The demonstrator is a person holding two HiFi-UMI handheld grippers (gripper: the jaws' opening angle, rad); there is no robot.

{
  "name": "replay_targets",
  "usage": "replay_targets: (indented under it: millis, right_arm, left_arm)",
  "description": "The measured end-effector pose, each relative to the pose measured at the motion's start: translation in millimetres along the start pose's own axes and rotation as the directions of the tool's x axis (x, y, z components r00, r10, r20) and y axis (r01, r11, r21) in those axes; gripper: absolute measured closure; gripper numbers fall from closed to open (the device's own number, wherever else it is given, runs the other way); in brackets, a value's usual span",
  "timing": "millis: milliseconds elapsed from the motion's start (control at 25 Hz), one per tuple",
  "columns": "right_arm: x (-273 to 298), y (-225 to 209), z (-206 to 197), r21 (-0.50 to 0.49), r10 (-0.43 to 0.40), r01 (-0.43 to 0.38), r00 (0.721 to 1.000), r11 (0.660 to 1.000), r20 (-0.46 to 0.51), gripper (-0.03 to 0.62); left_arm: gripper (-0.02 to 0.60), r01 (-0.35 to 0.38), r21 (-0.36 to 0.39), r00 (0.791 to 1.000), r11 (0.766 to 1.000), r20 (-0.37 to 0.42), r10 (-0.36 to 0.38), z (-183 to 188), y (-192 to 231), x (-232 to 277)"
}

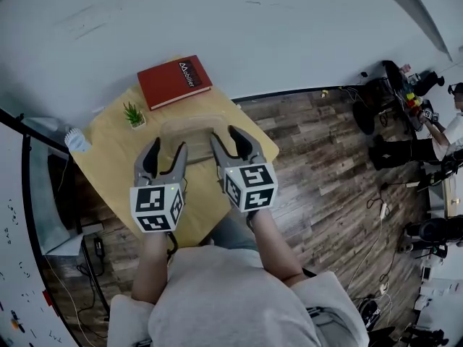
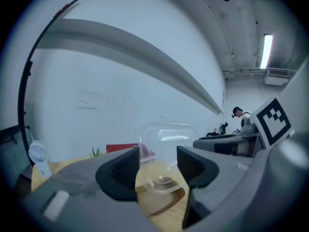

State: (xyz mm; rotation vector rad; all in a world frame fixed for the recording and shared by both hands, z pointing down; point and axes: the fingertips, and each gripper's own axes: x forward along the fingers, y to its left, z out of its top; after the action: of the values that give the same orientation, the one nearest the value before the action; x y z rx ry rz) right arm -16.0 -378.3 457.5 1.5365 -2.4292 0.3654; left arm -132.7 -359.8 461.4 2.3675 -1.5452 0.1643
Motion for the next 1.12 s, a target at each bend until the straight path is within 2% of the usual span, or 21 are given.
replay_targets:
  millis: [320,680,1120]
  right_arm:
    - [-17,13,36,-0.033,0.009,-0.006,0.995,0.999,0.095,0.418]
    - [-36,23,71,-0.076,0.042,-0.028,0.981,0.997,0.191,0.422]
    - [-65,21,101,-0.109,0.066,-0.037,0.959,0.993,0.276,0.425]
  left_arm:
    - [0.330,-0.002,0.047,0.996,0.999,0.093,-0.002,39,-4,-20]
    - [0.342,-0.037,0.083,0.983,0.996,0.184,0.021,74,-11,-40]
    - [0.342,-0.060,0.122,0.969,0.991,0.244,0.029,104,-35,-58]
